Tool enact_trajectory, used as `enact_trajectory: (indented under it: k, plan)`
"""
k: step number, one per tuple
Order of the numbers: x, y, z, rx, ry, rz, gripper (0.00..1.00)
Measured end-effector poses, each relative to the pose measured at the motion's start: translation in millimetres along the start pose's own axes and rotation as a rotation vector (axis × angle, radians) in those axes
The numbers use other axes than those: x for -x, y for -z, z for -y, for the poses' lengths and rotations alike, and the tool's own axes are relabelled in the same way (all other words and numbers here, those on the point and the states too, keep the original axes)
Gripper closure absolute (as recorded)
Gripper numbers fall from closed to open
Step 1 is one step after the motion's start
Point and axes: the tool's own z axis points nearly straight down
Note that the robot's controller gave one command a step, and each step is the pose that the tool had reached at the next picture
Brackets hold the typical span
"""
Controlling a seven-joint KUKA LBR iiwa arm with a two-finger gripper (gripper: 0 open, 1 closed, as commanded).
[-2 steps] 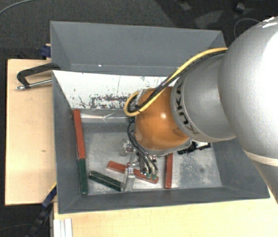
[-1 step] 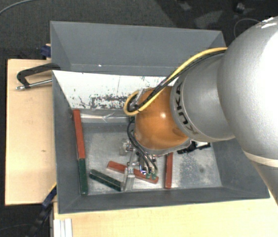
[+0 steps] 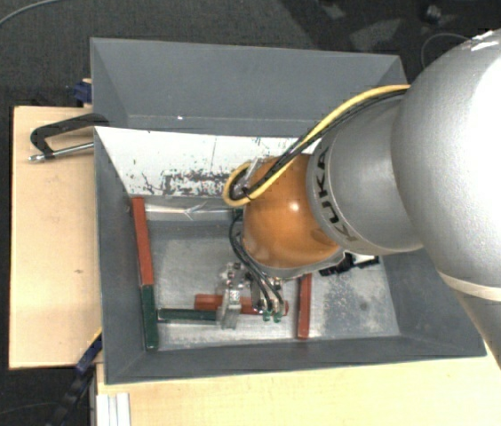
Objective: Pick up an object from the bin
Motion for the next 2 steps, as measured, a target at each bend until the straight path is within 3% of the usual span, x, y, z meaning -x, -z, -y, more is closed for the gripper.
enact_trajectory:
  k: [2]
  plan:
    - [2.8,38.8,-2.1,0.001,0.0,0.004,1.0]
